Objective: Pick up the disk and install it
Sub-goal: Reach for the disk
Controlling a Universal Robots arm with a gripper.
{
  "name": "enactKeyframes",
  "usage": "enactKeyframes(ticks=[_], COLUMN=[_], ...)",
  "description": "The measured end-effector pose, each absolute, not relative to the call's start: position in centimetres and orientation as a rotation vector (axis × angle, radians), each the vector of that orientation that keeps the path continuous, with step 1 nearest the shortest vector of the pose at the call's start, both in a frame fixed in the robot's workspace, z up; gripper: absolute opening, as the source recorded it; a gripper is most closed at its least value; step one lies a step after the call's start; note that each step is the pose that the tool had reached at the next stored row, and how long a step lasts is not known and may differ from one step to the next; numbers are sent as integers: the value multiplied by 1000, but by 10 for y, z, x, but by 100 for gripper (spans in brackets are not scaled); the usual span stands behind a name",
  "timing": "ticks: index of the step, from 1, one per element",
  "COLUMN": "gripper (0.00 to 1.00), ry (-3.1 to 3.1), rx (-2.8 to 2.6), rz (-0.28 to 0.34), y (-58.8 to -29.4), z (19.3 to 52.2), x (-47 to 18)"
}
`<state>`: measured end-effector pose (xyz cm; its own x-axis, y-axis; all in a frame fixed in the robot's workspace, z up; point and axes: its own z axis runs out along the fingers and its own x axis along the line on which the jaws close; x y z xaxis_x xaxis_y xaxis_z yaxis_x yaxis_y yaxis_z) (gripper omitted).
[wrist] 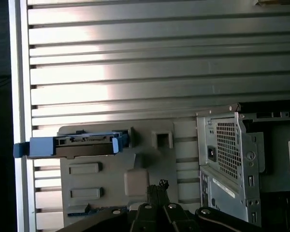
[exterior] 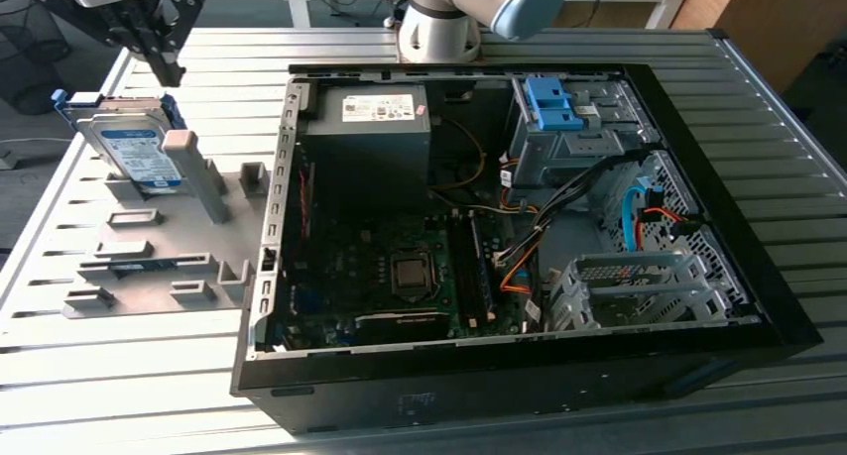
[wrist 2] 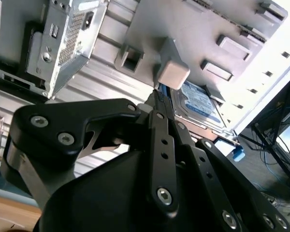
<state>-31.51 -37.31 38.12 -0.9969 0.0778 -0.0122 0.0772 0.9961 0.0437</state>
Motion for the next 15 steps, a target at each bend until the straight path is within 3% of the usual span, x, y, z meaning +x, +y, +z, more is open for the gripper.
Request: enactKeyframes(ticks=[15], gripper=[11], ry=[3137], rx=[122], rz=[67], y=[-366], z=[376], x=[-353])
